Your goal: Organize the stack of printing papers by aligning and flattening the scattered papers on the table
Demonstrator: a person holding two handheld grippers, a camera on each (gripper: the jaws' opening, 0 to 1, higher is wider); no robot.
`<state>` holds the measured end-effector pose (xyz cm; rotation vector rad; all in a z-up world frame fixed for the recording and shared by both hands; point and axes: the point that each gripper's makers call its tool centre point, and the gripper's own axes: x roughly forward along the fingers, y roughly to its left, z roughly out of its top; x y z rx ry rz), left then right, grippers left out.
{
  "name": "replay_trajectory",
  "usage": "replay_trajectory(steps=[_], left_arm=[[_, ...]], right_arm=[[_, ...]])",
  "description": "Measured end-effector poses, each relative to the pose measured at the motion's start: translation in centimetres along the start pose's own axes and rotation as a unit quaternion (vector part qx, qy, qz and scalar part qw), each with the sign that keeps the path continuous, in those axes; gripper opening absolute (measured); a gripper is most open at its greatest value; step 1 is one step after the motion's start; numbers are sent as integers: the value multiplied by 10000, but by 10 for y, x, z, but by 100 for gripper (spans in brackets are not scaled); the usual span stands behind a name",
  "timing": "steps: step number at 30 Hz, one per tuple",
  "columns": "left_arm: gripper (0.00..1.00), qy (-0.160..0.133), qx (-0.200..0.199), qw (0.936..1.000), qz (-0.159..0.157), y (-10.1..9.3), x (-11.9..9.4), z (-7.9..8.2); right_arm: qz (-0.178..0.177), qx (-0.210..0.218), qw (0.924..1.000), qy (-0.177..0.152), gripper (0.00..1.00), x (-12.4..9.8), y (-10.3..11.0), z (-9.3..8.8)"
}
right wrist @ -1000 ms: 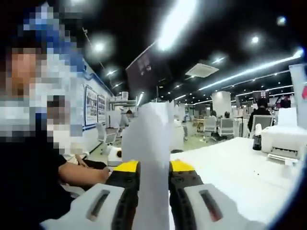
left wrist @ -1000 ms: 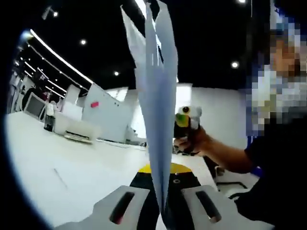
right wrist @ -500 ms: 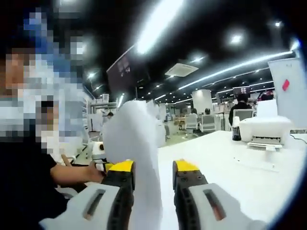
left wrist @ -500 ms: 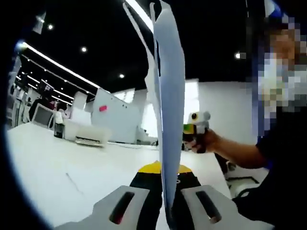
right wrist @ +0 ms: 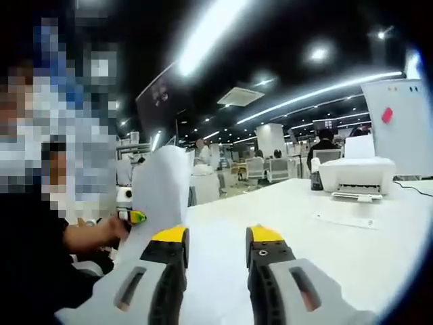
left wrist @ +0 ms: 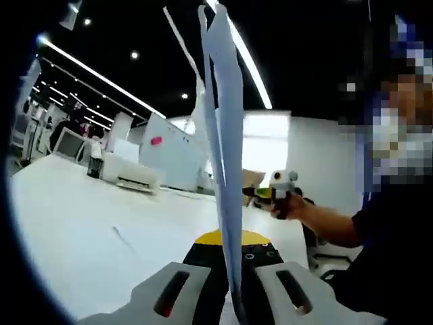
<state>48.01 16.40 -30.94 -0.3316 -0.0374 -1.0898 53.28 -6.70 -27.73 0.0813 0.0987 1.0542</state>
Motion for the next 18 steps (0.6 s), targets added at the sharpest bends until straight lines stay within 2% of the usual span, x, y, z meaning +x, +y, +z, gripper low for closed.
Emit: replay_trajectory(steps=[3,6,12,13,15,18], left_arm=[[6,-19,-18,10000,56,7,-9,7],[6,66,35,9997,239,20,-18,5],[6,369,62,9979,531,42,-28,-21],[6,373,188,9978,507,39,-27,-18],[6,322,111,9987,385,35,-26,-17],[6,347,113,9986,393,35,-26,-18]], right_arm=[[-87,-23,9999,92,31,-1,-2,-5],[-203,-83,9996,159,34,-2,-2,-8],[-419,-241,9985,251,38,-7,-2,-8],[-466,-275,9982,267,39,-7,-2,-8],[-526,-334,9976,310,40,-8,-2,-9],[-565,-368,9971,357,42,-7,-3,-9]])
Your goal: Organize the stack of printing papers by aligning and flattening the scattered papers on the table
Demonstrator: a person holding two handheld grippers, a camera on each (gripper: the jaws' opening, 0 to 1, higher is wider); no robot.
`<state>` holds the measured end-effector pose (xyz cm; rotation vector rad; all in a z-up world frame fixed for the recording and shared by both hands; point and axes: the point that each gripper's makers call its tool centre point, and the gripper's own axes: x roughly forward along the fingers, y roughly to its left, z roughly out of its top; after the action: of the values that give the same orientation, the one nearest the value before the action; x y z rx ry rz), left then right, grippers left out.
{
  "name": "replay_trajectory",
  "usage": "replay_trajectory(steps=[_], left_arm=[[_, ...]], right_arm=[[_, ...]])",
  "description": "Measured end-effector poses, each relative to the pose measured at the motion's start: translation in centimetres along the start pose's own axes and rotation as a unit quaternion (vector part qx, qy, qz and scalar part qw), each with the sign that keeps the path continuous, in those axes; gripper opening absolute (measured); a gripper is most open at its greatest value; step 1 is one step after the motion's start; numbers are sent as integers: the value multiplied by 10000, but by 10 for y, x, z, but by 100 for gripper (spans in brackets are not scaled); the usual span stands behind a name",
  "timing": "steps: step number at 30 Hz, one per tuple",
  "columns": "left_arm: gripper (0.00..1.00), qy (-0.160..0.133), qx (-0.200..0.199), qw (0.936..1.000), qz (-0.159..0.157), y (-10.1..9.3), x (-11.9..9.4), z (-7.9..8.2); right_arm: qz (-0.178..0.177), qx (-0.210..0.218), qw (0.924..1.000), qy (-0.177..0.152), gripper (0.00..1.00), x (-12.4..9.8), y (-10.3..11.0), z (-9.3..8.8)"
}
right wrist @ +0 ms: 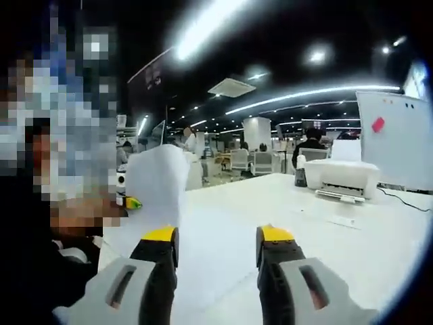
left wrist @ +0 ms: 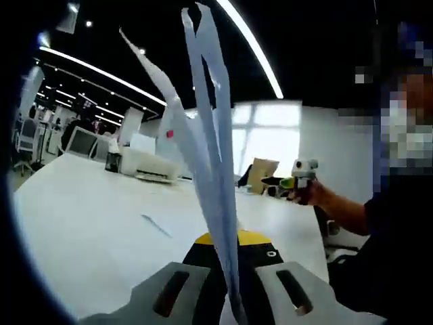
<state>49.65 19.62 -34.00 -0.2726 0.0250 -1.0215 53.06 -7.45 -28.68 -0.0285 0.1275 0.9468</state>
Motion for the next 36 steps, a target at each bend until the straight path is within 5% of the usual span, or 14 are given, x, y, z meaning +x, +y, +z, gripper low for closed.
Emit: replay_trajectory(steps=[36], left_arm=[[6,-41,-61,9998,-172,-6,-2,0]], right_arm=[[-529,-50,9916,1177,54,76,-51,-29]])
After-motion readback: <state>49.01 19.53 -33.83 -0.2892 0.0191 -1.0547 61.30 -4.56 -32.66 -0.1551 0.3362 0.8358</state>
